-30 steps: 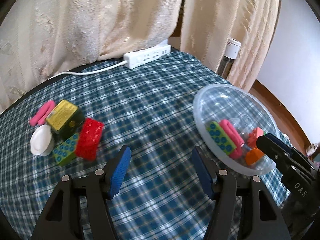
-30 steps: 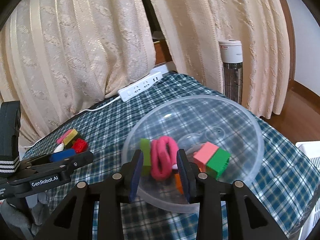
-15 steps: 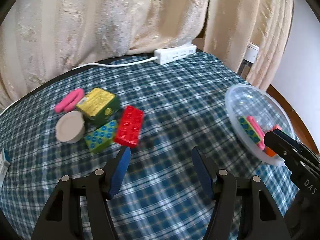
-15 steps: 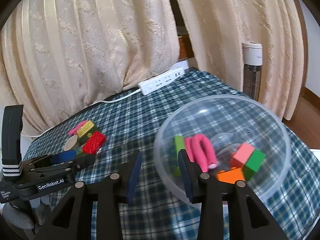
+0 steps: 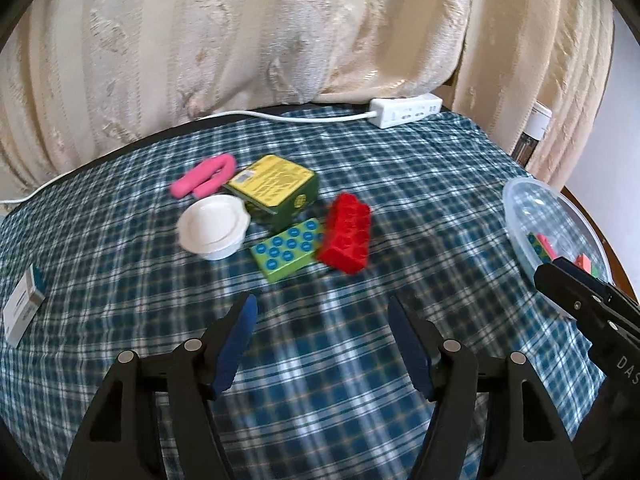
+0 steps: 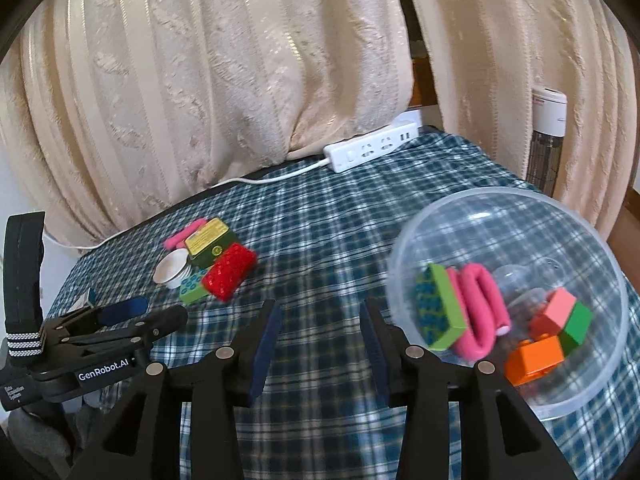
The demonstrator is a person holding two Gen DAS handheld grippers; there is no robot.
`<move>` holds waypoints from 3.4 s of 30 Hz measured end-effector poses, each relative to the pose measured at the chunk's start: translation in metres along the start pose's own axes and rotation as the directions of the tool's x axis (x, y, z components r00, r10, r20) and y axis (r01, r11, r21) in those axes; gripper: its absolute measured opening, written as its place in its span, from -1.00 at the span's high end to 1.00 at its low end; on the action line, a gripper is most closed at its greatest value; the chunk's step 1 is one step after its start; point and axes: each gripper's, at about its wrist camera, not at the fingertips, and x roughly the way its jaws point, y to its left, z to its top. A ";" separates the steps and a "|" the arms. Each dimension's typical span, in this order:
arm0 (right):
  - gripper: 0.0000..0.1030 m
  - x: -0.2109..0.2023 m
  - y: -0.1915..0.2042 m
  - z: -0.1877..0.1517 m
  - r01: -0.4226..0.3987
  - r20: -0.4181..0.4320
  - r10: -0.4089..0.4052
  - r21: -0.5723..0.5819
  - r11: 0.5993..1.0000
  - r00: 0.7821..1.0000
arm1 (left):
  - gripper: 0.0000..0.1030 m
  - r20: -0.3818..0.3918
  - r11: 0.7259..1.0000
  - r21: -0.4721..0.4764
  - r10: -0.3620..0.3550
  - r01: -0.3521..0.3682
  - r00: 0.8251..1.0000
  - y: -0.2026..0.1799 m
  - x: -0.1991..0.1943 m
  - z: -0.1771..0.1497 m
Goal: Organize objects
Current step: 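Move both open grippers away from the bowl back over the table, then grasp the white medicine box with the left gripper while the right gripper grasps the red block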
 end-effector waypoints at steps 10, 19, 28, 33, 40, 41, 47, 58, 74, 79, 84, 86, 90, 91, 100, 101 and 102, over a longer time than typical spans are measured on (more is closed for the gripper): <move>0.13 0.011 0.029 0.002 -0.021 -0.024 0.020 -0.039 0.999 0.999 | -0.34 0.011 0.999 -0.044 0.019 -0.018 1.000 0.035 -0.009 -0.006; 0.07 0.029 0.045 0.003 -0.060 -0.068 0.057 -0.030 0.998 0.996 | -0.34 0.008 0.997 -0.070 0.043 -0.043 0.999 0.061 -0.013 -0.010; -0.01 0.045 0.056 0.006 -0.079 -0.105 0.075 -0.032 0.996 0.992 | -0.34 0.002 0.993 -0.101 0.068 -0.068 0.998 0.085 -0.013 -0.015; -0.05 0.056 0.060 0.011 -0.081 -0.130 0.075 -0.039 0.996 0.989 | -0.34 -0.006 0.989 -0.128 0.080 -0.080 0.997 0.098 -0.013 -0.017; -0.05 0.077 0.072 0.023 -0.092 -0.161 0.082 -0.059 0.994 0.984 | -0.35 -0.008 0.980 -0.167 0.104 -0.104 0.995 0.118 -0.015 -0.020; -0.05 0.080 0.075 0.025 -0.095 -0.164 0.084 -0.064 0.993 0.983 | -0.34 -0.008 0.979 -0.172 0.108 -0.108 0.994 0.121 -0.015 -0.020; -0.05 0.104 0.083 0.034 -0.104 -0.182 0.092 -0.061 0.993 0.979 | -0.34 -0.011 0.971 -0.197 0.133 -0.132 0.991 0.140 -0.017 -0.021; -0.05 0.135 0.083 0.039 -0.115 -0.230 0.108 -0.014 0.993 0.967 | -0.35 -0.021 0.946 -0.267 0.183 -0.182 0.983 0.186 -0.018 -0.021; -0.05 0.145 0.093 0.030 -0.101 -0.239 0.084 -0.061 0.993 0.967 | -0.45 -0.015 0.863 -0.392 0.342 -0.320 0.940 0.293 -0.043 -0.030; -0.05 0.144 0.093 0.029 -0.100 -0.237 0.083 -0.060 0.993 0.968 | -0.45 -0.032 0.834 -0.415 0.385 -0.363 0.922 0.335 -0.044 -0.037; -0.05 0.143 0.094 0.028 -0.096 -0.235 0.079 -0.065 0.993 0.969 | -0.46 -0.026 0.838 -0.406 0.388 -0.365 0.921 0.362 -0.037 -0.037; -0.05 0.143 0.094 0.028 -0.096 -0.234 0.078 -0.065 0.993 0.969 | -0.46 -0.021 0.850 -0.387 0.379 -0.357 0.925 0.368 -0.033 -0.036; -0.05 0.142 0.095 0.028 -0.094 -0.233 0.077 -0.064 0.994 0.969 | -0.46 -0.033 0.869 -0.374 0.337 -0.324 0.941 0.379 -0.023 -0.034; -0.05 0.142 0.095 0.027 -0.093 -0.232 0.076 -0.063 0.994 0.970 | -0.46 -0.032 0.876 -0.376 0.314 -0.303 0.949 0.381 -0.021 -0.035; -0.05 0.141 0.096 0.027 -0.088 -0.229 0.072 -0.061 0.994 0.971 | -0.56 -0.005 0.908 -0.384 0.180 -0.169 0.984 0.381 -0.023 -0.040; -0.05 0.141 0.096 0.027 -0.088 -0.228 0.072 -0.061 0.994 0.971 | -0.56 -0.002 0.915 -0.370 0.173 -0.161 0.985 0.377 -0.024 -0.040; -0.05 0.141 0.096 0.027 -0.088 -0.228 0.073 -0.061 0.994 0.971 | -0.56 -0.001 0.923 -0.353 0.163 -0.153 0.987 0.373 -0.025 -0.040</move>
